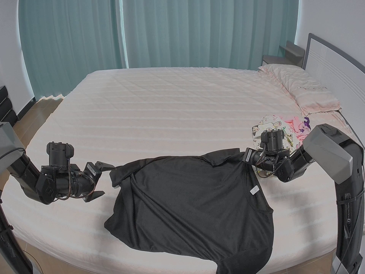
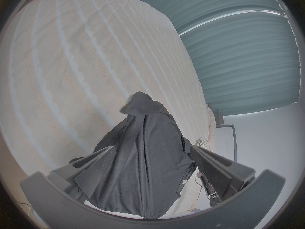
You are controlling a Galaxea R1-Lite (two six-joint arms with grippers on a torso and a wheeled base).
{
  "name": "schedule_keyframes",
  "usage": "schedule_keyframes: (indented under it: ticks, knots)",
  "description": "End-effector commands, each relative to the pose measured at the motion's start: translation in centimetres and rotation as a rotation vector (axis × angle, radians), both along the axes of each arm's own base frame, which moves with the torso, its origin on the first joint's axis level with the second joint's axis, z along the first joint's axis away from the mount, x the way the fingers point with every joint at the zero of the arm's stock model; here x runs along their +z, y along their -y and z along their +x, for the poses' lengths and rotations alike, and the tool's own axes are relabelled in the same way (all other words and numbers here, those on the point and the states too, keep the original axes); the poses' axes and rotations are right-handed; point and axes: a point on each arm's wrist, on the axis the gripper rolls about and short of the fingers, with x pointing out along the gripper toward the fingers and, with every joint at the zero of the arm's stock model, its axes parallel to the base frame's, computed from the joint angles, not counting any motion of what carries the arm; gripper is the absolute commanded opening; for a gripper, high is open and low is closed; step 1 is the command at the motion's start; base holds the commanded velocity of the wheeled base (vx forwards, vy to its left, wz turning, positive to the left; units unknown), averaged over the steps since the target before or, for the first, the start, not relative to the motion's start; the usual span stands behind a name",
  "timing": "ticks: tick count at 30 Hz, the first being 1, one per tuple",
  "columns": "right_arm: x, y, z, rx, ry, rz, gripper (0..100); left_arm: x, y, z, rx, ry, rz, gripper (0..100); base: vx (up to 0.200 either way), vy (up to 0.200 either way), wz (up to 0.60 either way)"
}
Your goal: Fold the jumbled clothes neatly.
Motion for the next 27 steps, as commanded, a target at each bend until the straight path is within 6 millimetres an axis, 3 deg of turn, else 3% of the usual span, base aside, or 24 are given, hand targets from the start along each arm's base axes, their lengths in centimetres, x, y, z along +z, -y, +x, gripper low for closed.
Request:
schedule_keyframes:
  ticks: [1, 7, 8, 13, 17, 21, 27]
  knots:
    - [-0.4, 0.5, 0.4, -0.006, 0.006, 0.003, 0, -0.4, 0.0, 0.1, 0.000, -0.014, 0.001, 100, 0.000, 0.000, 0.00]
    - [-1.3, 1.5, 1.1, -0.036, 0.005, -0.001, 0, -0.5, 0.0, 0.1, 0.001, -0.015, 0.002, 100, 0.000, 0.000, 0.00]
    - [-1.4, 1.6, 1.1, -0.039, 0.002, -0.001, 100, -0.5, 0.0, 0.1, 0.001, -0.017, 0.002, 100, 0.000, 0.000, 0.00]
    - [-1.1, 2.2, 1.2, -0.054, 0.010, 0.002, 100, -0.6, 0.0, 0.0, 0.001, -0.020, 0.002, 100, 0.000, 0.000, 0.00]
    - [0.1, 2.5, 1.0, -0.057, 0.040, 0.012, 100, -1.0, 0.0, -0.5, -0.005, -0.038, 0.008, 100, 0.000, 0.000, 0.00]
    - [2.0, 3.1, -0.9, -0.068, 0.027, 0.037, 100, -1.3, 0.0, -1.1, -0.012, -0.028, 0.004, 100, 0.000, 0.000, 0.00]
    - [1.7, 4.7, -1.7, -0.113, -0.004, 0.022, 100, -1.5, 0.0, -1.5, -0.012, 0.001, 0.003, 100, 0.000, 0.000, 0.00]
